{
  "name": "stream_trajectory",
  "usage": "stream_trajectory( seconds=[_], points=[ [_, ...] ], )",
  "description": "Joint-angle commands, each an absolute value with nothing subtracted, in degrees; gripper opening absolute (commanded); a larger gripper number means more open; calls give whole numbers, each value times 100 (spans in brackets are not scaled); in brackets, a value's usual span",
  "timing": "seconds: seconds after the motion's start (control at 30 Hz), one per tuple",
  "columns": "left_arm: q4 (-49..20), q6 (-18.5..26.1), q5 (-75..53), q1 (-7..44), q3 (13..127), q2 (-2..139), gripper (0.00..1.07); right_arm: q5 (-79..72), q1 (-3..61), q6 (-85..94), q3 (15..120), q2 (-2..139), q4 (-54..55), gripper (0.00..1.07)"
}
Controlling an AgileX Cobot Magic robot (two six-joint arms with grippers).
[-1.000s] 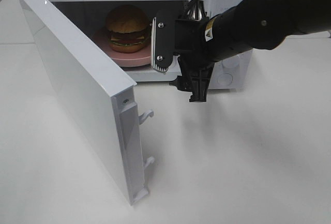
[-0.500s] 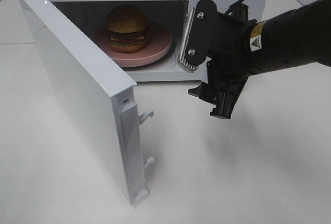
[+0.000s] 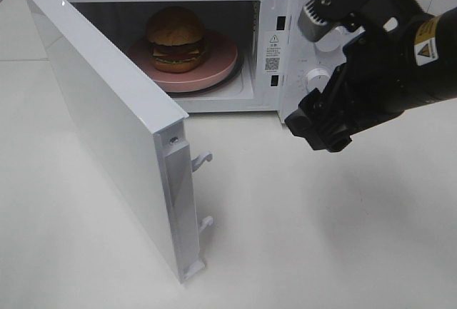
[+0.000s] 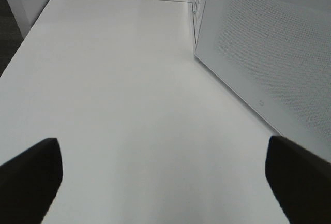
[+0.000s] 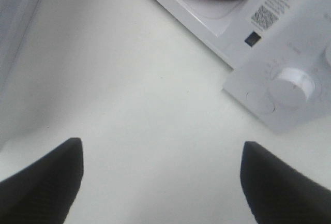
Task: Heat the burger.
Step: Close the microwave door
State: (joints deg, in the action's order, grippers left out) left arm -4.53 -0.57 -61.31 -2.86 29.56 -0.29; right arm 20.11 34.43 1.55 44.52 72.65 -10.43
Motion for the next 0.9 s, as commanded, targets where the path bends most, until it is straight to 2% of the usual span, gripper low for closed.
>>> stream_trajectory(
  seconds=[0.03,0.37,0.77,0.9],
  points=[
    [-470,-57,-6131,-258,2956,-115,101,2716,3415,-825,4429,6956,-1043,74],
    [-470,-57,-6131,-258,2956,-115,101,4228,3386,-842,4429,6652,-1209,74],
    [-470,-57,-6131,-258,2956,-115,101,5248,1862,-917,4429,6652,-1152,74],
    [-470,-57,-6131,-258,2956,-115,101,5586,1702,-917,4429,6618,-1049,74]
  ],
)
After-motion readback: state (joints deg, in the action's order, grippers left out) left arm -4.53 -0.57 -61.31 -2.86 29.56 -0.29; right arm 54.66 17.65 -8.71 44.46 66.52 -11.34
